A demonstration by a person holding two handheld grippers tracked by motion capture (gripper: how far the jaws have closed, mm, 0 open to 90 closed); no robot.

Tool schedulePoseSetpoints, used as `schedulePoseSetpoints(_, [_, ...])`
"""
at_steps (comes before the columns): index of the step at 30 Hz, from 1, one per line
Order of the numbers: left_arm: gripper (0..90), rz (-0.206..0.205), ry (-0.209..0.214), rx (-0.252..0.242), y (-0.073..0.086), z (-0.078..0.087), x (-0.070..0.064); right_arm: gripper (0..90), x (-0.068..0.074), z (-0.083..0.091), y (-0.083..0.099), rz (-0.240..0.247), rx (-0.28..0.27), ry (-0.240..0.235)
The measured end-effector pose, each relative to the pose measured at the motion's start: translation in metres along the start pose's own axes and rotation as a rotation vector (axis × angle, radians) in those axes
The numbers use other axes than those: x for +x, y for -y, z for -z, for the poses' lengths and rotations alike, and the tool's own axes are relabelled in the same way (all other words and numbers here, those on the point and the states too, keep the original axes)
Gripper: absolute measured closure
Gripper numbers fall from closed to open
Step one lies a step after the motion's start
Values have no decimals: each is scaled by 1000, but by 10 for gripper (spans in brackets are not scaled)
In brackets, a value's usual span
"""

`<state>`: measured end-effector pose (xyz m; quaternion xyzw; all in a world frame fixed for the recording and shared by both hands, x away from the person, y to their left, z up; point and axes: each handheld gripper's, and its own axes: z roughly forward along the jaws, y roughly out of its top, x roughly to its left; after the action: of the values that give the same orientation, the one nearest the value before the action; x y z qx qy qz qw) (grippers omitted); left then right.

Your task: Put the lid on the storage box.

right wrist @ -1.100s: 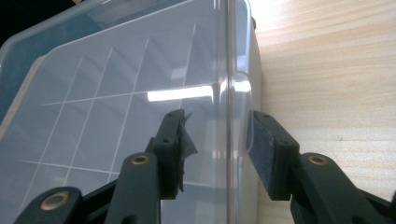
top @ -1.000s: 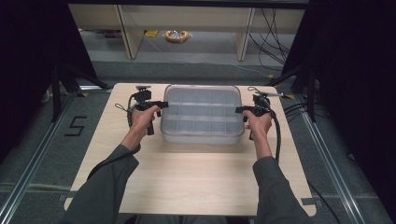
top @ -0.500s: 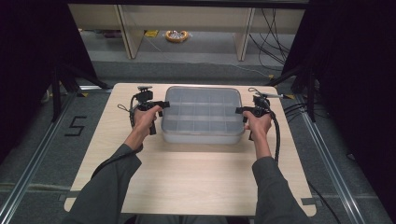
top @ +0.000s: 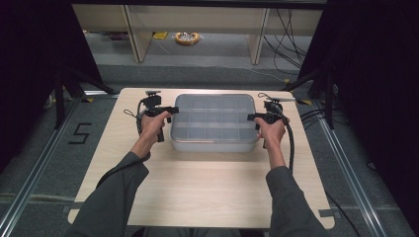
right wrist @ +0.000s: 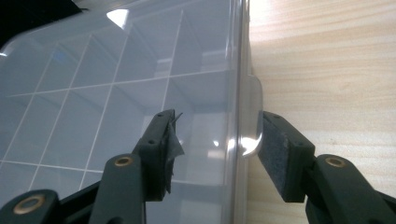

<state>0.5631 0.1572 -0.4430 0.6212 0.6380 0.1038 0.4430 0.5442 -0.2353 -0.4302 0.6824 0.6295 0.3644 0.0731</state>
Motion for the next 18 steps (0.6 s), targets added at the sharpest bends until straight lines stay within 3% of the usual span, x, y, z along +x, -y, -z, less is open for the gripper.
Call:
schedulePoseSetpoints(5, [568, 20, 18, 48, 2, 0, 2, 504, 3, 2, -1, -9, 17, -3])
schedulePoseSetpoints(6, [569, 16, 18, 51, 3, 0, 2, 505, 1, 2, -1, 7, 22, -3])
schedulePoseSetpoints(7, [572, 11, 17, 57, 4, -1, 3, 505, 3, 3, 0, -25, 34, -6])
schedulePoseSetpoints(10, [579, 32, 16, 63, 4, -2, 4, 495, 1, 1, 0, 44, 3, 0])
schedulePoseSetpoints(11, [579, 34, 15, 62, 4, -1, 5, 494, 4, 1, 0, 31, -4, -7])
schedulePoseSetpoints(12, [585, 34, 15, 62, 4, -1, 5, 493, 1, 2, 0, 81, 0, 6])
schedulePoseSetpoints(13, [596, 43, 18, 62, 4, -1, 6, 492, 5, 2, 1, 26, 6, -6])
schedulePoseSetpoints(14, [613, 38, 12, 59, 3, 1, 6, 490, 5, 2, 1, 23, 3, -7])
schedulePoseSetpoints(18, [636, 35, 6, 48, 2, 2, 7, 486, 2, 0, 1, 75, -4, -1])
